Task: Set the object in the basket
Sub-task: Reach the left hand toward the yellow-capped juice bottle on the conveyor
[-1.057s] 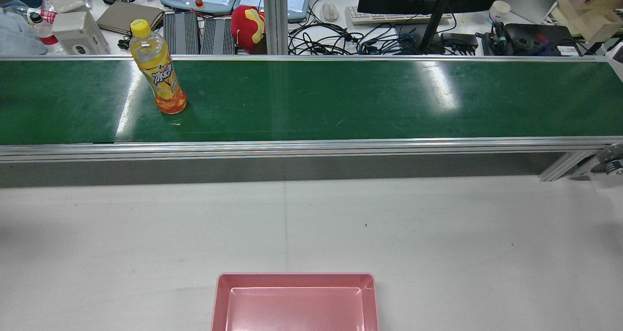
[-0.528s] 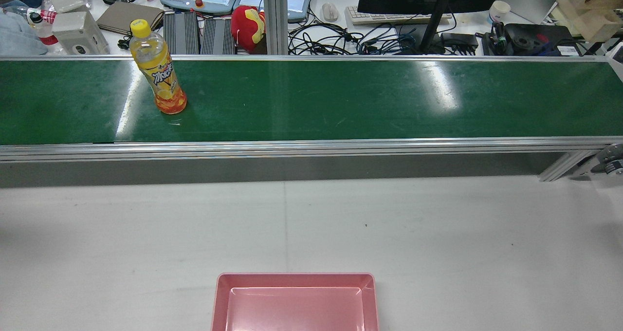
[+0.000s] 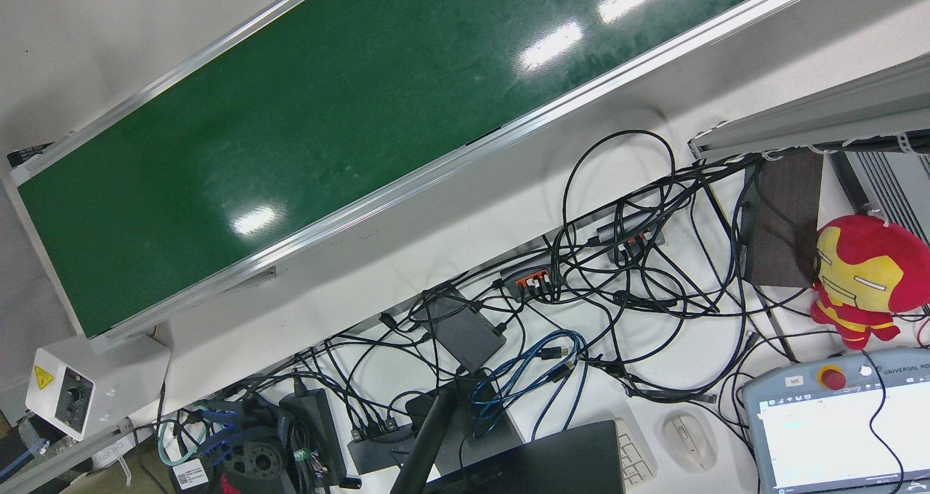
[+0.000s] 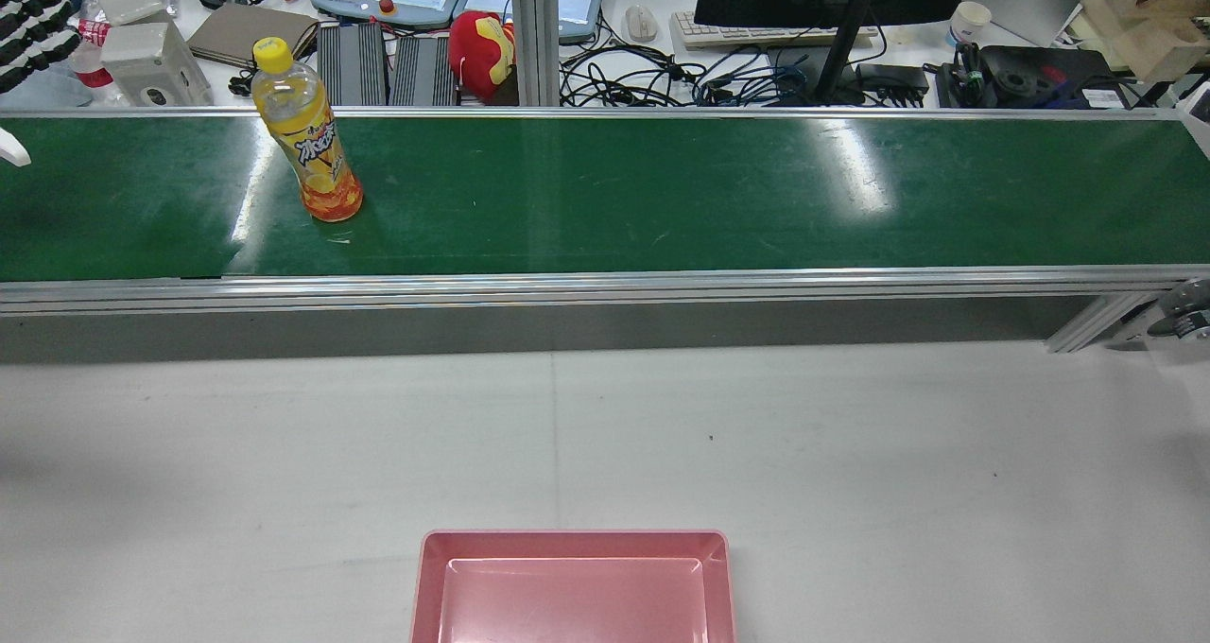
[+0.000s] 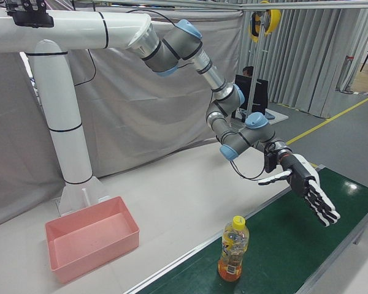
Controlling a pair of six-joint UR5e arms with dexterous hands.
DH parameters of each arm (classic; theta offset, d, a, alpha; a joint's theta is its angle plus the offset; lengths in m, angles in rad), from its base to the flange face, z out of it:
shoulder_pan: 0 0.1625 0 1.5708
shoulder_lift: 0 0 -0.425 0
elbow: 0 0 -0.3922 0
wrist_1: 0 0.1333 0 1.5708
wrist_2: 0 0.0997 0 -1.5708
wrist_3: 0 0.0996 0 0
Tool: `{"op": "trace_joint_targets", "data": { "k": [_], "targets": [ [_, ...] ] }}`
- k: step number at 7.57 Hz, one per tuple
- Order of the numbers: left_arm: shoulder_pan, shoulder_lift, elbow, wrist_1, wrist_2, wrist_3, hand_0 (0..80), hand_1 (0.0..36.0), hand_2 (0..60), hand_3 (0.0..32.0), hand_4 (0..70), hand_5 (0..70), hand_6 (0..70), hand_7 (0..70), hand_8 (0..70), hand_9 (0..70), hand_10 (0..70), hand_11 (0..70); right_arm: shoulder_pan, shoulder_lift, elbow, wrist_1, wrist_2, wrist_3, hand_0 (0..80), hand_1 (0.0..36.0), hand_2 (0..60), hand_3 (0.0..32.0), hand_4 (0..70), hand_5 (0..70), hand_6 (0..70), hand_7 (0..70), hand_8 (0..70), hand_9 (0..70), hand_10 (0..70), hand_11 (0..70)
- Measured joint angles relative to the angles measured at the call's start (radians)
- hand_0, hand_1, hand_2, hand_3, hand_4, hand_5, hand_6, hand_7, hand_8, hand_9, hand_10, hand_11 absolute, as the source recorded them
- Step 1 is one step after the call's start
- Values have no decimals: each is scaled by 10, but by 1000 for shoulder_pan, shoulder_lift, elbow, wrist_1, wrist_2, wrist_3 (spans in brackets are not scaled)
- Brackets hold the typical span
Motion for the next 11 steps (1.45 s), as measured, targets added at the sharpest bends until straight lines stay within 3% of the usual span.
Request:
{"op": "trace_joint_targets", "data": {
  "k": [1, 3, 4, 6, 8, 9, 11],
  "targets": [
    [63, -3, -20, 12, -58, -6, 662, 141, 0, 12, 37, 65, 0, 0, 0, 0, 11, 44, 0, 0, 0, 0, 0, 0, 0, 0, 0, 0, 0, 0, 0, 0, 0, 0, 0, 0],
    [213, -6, -22, 7, -213, -63, 637, 134, 0, 2, 54, 86, 0, 0, 0, 0, 6, 36, 0, 0, 1, 0, 0, 1, 0, 0, 0, 0, 0, 0, 0, 0, 0, 0, 0, 0],
    [252, -28, -19, 16, -255, -78, 633, 133, 0, 4, 51, 87, 0, 0, 0, 0, 6, 35, 0, 0, 2, 0, 0, 1, 0, 0, 0, 0, 0, 0, 0, 0, 0, 0, 0, 0],
    [275, -109, -1, 70, -281, -77, 659, 134, 0, 16, 44, 89, 0, 0, 0, 0, 7, 38, 0, 0, 2, 0, 0, 0, 0, 0, 0, 0, 0, 0, 0, 0, 0, 0, 0, 0],
    [278, -177, 45, 89, -287, -19, 631, 119, 0, 22, 30, 90, 0, 0, 0, 0, 9, 39, 0, 0, 2, 0, 0, 0, 0, 0, 0, 0, 0, 0, 0, 0, 0, 0, 0, 0],
    [278, -198, 68, 87, -289, 7, 644, 116, 0, 40, 12, 72, 0, 0, 0, 0, 11, 43, 0, 0, 2, 0, 1, 0, 0, 0, 0, 0, 0, 0, 0, 0, 0, 0, 0, 0],
    [279, -207, 84, 80, -289, 54, 619, 105, 0, 32, 14, 78, 0, 0, 0, 0, 5, 33, 0, 0, 3, 0, 0, 1, 0, 0, 0, 0, 0, 0, 0, 0, 0, 0, 0, 0]
  ]
}}
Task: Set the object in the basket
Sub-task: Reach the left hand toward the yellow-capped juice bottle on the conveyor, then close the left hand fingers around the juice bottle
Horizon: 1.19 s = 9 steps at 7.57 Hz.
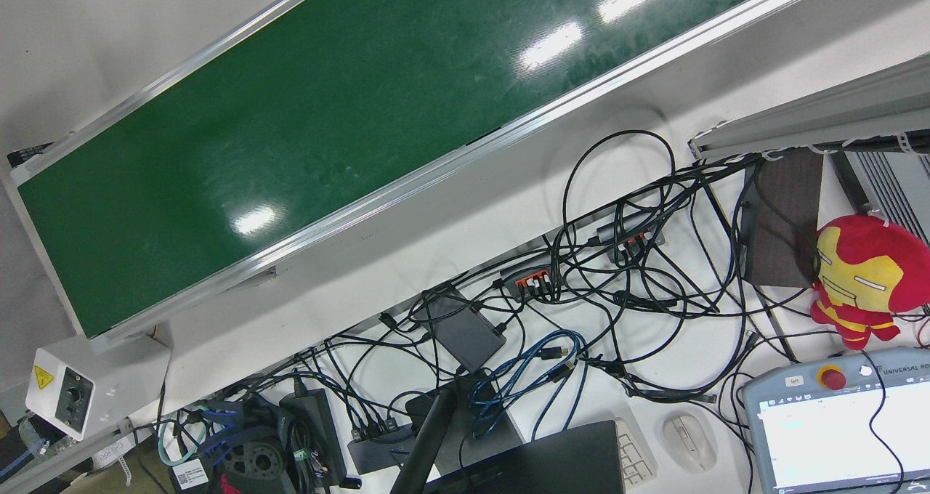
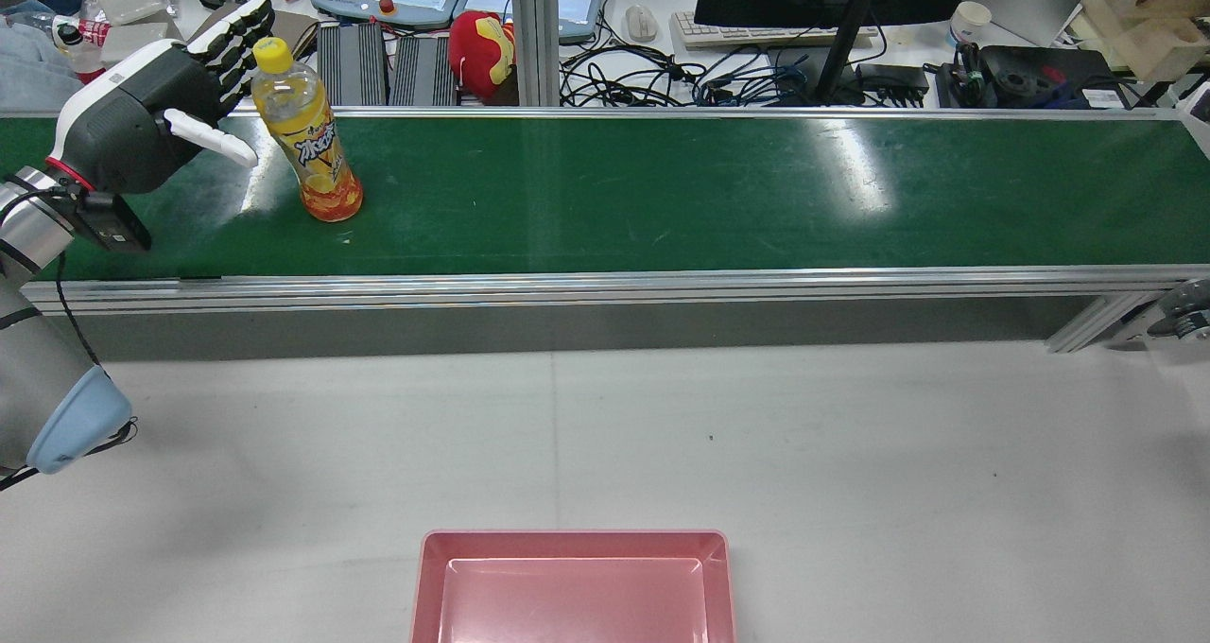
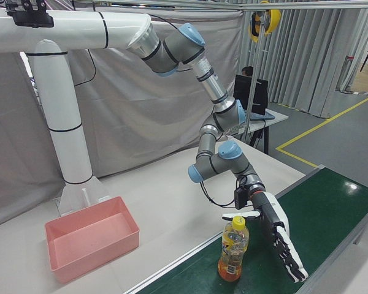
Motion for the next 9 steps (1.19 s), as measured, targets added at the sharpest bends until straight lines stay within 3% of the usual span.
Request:
{"op": "trace_joint_targets", "data": {
  "k": [3, 5, 9],
  "targets": [
    [12, 7, 0, -17, 5, 16, 606, 103, 0, 36, 10, 72, 0, 0, 0, 0, 11, 41, 0, 0, 1, 0, 0, 0, 0, 0, 0, 0, 0, 0, 0, 0, 0, 0, 0, 0],
    [37, -2, -2, -26, 11, 7, 618, 128, 0, 0, 56, 110, 0, 0, 0, 0, 20, 55, 0, 0, 0, 0, 0, 0, 0, 0, 0, 0, 0, 0, 0, 0, 0, 0, 0, 0],
    [52, -48, 1, -1, 14, -9, 627, 133, 0, 0, 83, 134, 0, 0, 0, 0, 20, 54, 0, 0, 1, 0, 0, -1, 0, 0, 0, 0, 0, 0, 0, 0, 0, 0, 0, 0]
  ]
}}
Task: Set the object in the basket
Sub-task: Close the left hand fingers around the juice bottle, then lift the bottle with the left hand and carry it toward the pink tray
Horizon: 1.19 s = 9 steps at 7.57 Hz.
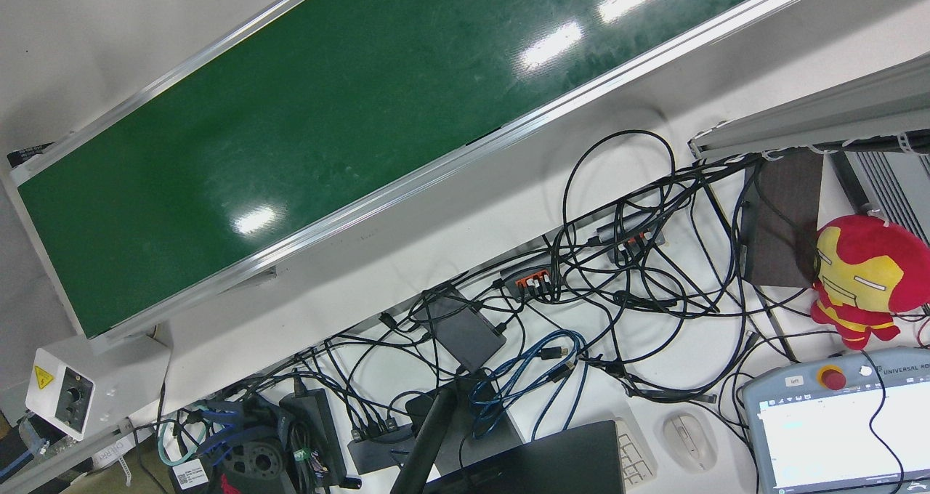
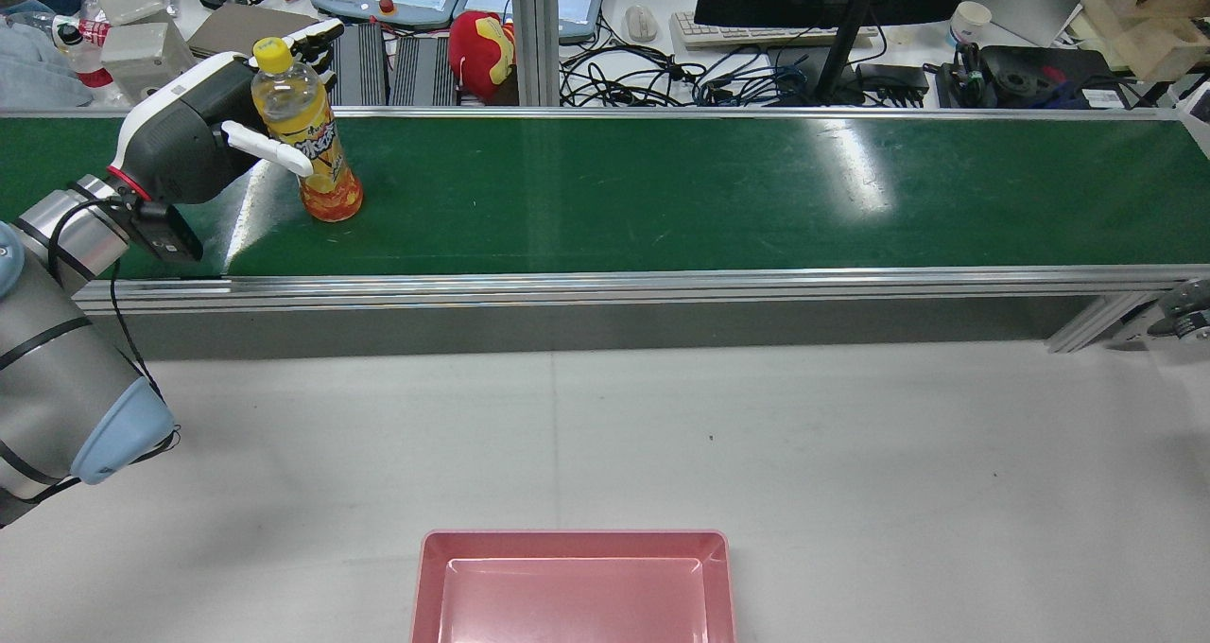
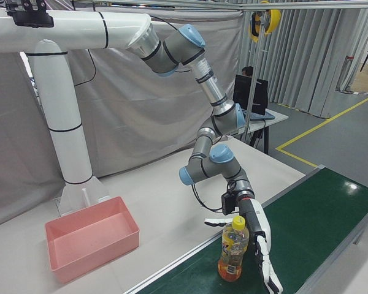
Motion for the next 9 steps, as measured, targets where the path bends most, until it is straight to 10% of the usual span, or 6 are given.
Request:
{"op": "trace_joint_targets", "data": {
  "k": [3, 4, 5, 6, 9],
  "targets": [
    [2, -20, 0, 17, 0, -1, 639, 149, 0, 0, 192, 247, 0, 31, 0, 5, 75, 133, 0, 0, 0, 0, -1, 0, 0, 0, 0, 0, 0, 0, 0, 0, 0, 0, 0, 0],
    [1, -22, 0, 28, -1, -2, 781, 157, 0, 0, 676, 466, 9, 93, 61, 107, 282, 421, 0, 0, 0, 0, 0, 0, 0, 0, 0, 0, 0, 0, 0, 0, 0, 0, 0, 0],
    [1, -28, 0, 51, -2, -2, 800, 286, 382, 0, 700, 700, 617, 551, 598, 700, 635, 700, 0, 0, 0, 0, 0, 0, 0, 0, 0, 0, 0, 0, 0, 0, 0, 0, 0, 0],
    [1, -32, 0, 78, -2, -3, 740, 231, 600, 0, 700, 700, 700, 700, 700, 700, 700, 700, 0, 0, 0, 0, 0, 0, 0, 0, 0, 0, 0, 0, 0, 0, 0, 0, 0, 0],
    [1, -41, -8, 114, 0, -2, 603, 260, 600, 0, 700, 700, 700, 700, 700, 700, 700, 700, 0, 0, 0, 0, -1, 0, 0, 0, 0, 0, 0, 0, 0, 0, 0, 0, 0, 0]
  ]
}}
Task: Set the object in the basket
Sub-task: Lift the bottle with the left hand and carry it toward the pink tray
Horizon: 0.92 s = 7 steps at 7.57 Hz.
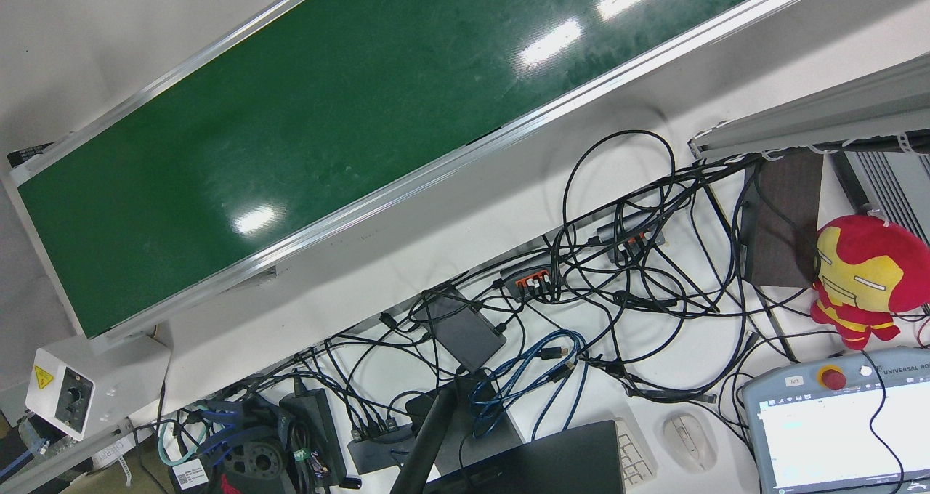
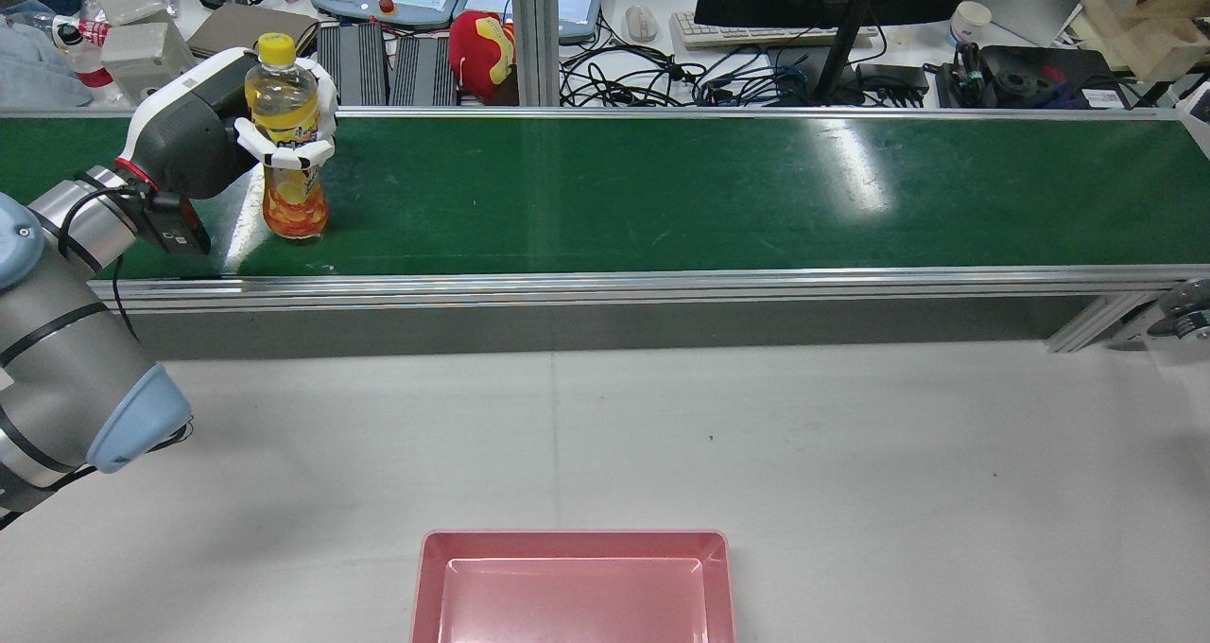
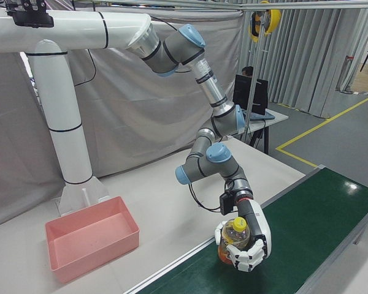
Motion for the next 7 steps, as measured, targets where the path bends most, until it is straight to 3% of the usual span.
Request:
{"op": "trace_joint_targets", "data": {
  "k": [3, 5, 6, 7],
  "targets": [
    [0, -12, -24, 11, 3, -21, 599, 268, 600, 0, 700, 700, 700, 700, 700, 700, 700, 700, 0, 0, 0, 0, 0, 1, 0, 0, 0, 0, 0, 0, 0, 0, 0, 0, 0, 0],
    [73, -36, -102, 74, 28, -28, 592, 257, 600, 0, 700, 700, 700, 700, 700, 700, 687, 700, 0, 0, 1, 0, 1, 0, 0, 0, 0, 0, 0, 0, 0, 0, 0, 0, 0, 0],
    [137, -53, -147, 116, 48, -27, 641, 304, 600, 0, 700, 700, 700, 700, 700, 700, 689, 700, 0, 0, 1, 0, 1, 0, 0, 0, 0, 0, 0, 0, 0, 0, 0, 0, 0, 0],
    [202, -69, -189, 155, 77, -23, 696, 328, 600, 0, 700, 700, 700, 700, 700, 700, 690, 700, 0, 0, 1, 0, 0, 0, 0, 0, 0, 0, 0, 0, 0, 0, 0, 0, 0, 0]
  ]
}}
